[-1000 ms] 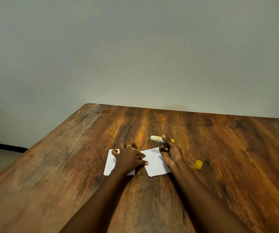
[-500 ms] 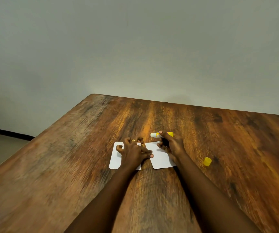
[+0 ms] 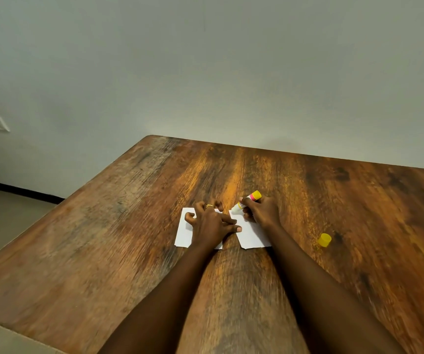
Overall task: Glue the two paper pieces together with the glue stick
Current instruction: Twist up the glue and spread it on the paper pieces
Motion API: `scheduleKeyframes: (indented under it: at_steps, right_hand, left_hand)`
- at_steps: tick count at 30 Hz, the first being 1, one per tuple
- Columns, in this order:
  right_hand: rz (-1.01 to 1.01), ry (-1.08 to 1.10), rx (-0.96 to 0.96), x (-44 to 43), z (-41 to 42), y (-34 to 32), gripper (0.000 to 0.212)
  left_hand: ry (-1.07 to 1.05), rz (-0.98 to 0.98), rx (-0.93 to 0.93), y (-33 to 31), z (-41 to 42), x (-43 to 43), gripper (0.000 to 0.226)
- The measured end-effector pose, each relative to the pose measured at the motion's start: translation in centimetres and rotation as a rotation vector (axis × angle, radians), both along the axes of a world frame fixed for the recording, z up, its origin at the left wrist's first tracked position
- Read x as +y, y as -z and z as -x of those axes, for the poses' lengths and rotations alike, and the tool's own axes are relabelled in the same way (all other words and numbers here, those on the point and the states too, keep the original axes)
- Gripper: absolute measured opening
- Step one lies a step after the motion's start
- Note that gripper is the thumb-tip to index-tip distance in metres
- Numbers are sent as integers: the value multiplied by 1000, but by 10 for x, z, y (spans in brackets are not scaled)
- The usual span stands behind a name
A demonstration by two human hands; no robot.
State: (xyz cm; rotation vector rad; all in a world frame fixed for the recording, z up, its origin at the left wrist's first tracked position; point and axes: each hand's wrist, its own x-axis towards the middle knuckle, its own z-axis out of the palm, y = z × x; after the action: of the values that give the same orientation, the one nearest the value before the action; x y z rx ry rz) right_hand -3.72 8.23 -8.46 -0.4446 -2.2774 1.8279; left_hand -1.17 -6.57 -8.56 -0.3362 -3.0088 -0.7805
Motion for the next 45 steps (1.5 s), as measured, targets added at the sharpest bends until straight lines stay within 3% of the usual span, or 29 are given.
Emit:
scheduleKeyframes:
  at_steps: [9, 20, 26, 30, 35, 45]
  right_hand:
    - [-85, -10, 9, -5, -2, -6, 24]
    - [-73, 15, 5, -6, -3, -7, 22]
    - [-77, 28, 9, -6, -5, -9, 23]
    - [-61, 40, 6, -7, -6, -9, 23]
    - [-52, 46, -4, -7, -5, -10, 23]
    - [-153, 20, -18, -8, -1, -8, 20]
  left_hand:
    - [0, 11, -48, -4, 0, 0, 36]
    - [86, 108, -261, -10, 19, 1, 30]
    - [197, 207, -387, -18, 24, 3, 38]
    - [266, 392, -471, -31, 20, 5, 52]
    - [330, 488, -421, -34, 16, 6, 48]
    - [218, 466, -284, -17, 16, 6, 44]
